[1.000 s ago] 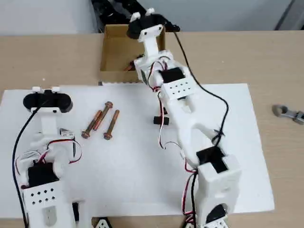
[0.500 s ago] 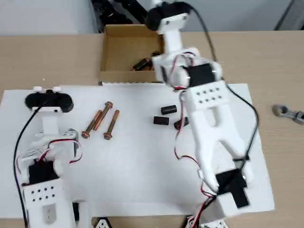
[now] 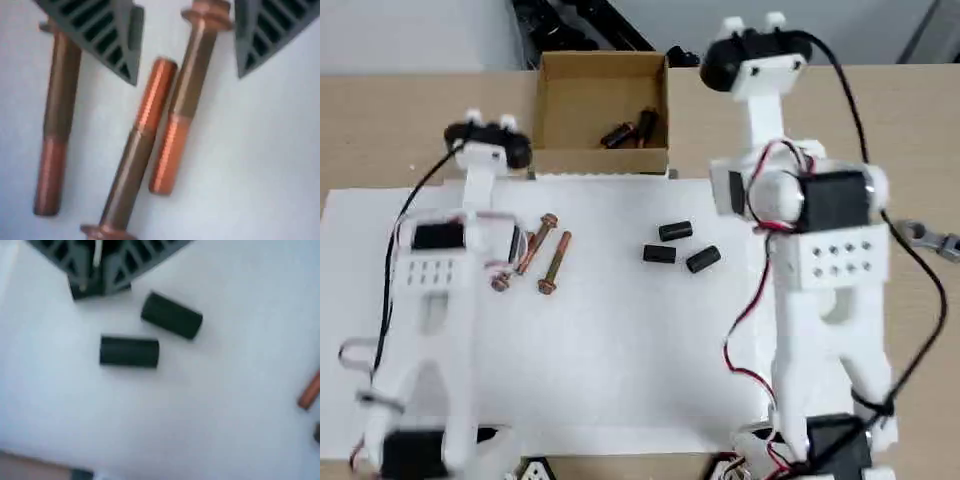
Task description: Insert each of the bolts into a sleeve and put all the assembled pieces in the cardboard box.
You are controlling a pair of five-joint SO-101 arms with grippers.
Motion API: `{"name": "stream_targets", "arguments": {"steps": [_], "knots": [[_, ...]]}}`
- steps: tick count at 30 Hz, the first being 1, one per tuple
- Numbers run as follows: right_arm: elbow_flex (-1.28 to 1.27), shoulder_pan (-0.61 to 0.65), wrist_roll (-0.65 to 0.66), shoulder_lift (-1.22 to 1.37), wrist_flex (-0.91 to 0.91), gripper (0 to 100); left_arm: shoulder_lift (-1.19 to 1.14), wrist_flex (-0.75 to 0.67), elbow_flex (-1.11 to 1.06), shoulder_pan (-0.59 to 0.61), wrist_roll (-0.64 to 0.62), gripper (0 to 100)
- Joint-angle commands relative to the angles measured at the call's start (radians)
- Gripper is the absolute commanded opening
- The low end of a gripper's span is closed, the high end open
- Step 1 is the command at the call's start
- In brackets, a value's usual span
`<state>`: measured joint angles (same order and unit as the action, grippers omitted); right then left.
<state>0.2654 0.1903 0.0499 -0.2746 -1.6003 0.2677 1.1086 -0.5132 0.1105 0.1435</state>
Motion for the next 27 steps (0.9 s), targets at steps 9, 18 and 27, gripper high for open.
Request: {"name": "stream_targets", "arguments": {"steps": [9,18,27], "knots": [[-0.236,-0.101,0.054,-0.28,-0.03,0.5,-0.542,0.295,0.636,-0.028,0.077,12],[-0.557,-0.102,0.055,-0.529,0.145,0.4,-0.746,0.451,0.937,-0.092,0.098,12],[-0.643,-0.102,0.052,-0.607,0.148,0.4,-0.961,0.454,1.064,-0.051,0.092,12]]}}
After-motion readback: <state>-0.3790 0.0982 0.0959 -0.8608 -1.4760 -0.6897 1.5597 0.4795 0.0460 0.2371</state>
